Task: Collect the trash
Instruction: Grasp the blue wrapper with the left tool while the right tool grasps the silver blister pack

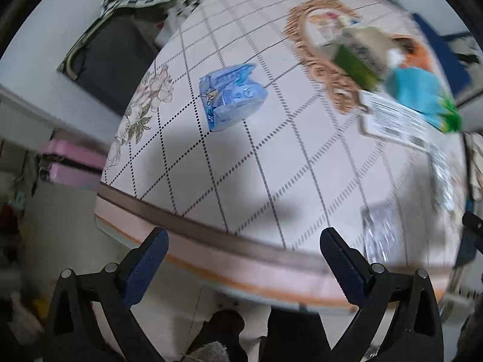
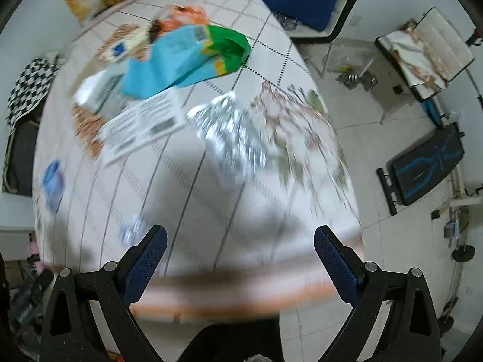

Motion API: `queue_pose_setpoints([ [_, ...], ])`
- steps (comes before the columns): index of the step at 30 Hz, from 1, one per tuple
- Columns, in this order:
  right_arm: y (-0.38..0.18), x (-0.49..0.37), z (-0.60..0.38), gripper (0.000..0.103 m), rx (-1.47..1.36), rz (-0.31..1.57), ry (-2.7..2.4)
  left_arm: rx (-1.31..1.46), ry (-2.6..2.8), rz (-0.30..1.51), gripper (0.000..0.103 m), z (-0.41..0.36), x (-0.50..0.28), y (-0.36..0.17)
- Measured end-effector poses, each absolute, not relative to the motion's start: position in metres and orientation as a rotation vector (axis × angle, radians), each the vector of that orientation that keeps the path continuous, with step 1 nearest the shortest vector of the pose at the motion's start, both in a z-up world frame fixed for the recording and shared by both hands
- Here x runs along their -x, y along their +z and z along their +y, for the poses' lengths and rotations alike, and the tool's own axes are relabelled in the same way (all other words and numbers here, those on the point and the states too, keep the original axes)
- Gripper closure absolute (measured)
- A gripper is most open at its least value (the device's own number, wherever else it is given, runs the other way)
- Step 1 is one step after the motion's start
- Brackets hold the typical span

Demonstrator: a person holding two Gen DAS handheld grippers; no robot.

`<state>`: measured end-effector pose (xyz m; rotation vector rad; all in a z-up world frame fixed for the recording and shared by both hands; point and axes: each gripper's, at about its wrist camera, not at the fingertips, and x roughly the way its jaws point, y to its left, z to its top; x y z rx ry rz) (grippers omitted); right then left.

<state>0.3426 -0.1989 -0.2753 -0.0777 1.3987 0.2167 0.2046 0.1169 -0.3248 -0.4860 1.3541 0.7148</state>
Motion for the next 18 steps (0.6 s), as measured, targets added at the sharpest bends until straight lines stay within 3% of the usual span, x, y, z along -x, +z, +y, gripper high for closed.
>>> queue_pose_setpoints([
  [8, -0.355, -0.432, -0.161, 0.004, 0.182, 1.491, 0.243, 0.576, 0.900, 1.377, 0.000, 0.181, -0.234, -0.350],
  [11, -0.350, -0.424, -0.148, 0.020, 0.249, 1.439, 0.242, 0.649, 0.940, 1.336, 0.000, 0.211, -0.236, -0.351],
  [12, -0.348, -0.421, -0.145, 0.031, 0.252, 1.434, 0.249, 0.664, 0.947, 1.326, 0.000, 0.219, -0.236, -0.353],
  [18, -0.346, -0.419, -0.137, 0.036, 0.245, 1.439, 0.265, 0.768, 0.912, 1.288, 0.001, 0.254, -0.245, -0.373],
])
